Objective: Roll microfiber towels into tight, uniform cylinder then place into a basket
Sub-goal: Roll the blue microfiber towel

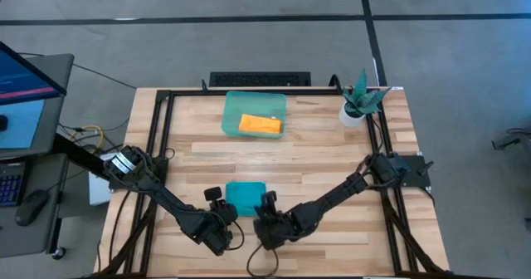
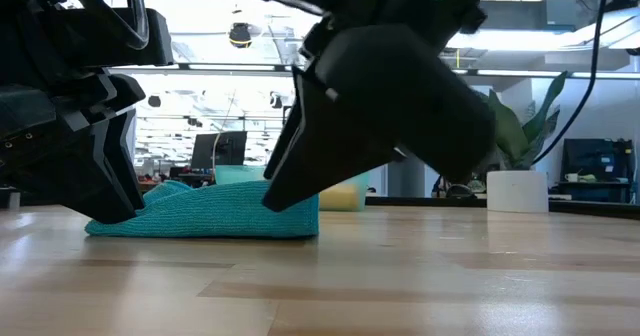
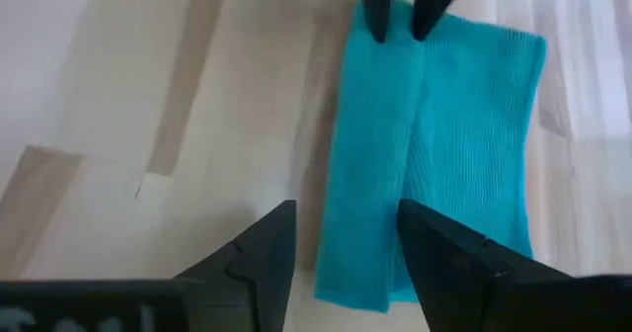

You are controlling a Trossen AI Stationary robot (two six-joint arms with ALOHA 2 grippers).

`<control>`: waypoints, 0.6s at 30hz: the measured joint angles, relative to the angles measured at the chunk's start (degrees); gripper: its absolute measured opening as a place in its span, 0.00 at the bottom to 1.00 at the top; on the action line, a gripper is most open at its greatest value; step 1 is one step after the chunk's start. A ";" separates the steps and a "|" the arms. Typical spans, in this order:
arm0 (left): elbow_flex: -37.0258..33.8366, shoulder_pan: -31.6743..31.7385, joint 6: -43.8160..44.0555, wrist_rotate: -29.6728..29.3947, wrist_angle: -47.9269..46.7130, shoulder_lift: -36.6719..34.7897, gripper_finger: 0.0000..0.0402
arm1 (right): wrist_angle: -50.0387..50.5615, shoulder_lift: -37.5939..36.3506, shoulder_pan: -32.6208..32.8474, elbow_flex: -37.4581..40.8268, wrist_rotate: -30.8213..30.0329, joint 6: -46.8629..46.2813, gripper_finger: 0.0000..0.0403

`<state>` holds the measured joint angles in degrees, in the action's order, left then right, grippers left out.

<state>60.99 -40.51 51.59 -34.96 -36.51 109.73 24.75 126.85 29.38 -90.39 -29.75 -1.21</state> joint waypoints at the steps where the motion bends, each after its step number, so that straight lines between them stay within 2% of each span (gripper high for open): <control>1: 0.00 0.00 0.00 0.00 0.00 0.00 0.24 | 0.01 0.00 -0.36 0.00 0.28 -0.67 0.50; 12: 0.00 0.00 0.02 -0.02 -0.02 0.00 0.24 | 1.07 -0.57 -0.83 -0.33 0.29 -1.36 0.50; 18: 0.02 -0.02 0.03 -0.02 -0.04 0.00 0.24 | 6.67 -0.69 1.50 -6.77 -0.10 -1.31 0.50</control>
<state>61.01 -40.53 51.63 -34.98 -36.56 109.73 31.41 126.16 30.88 -97.16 -29.85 -2.52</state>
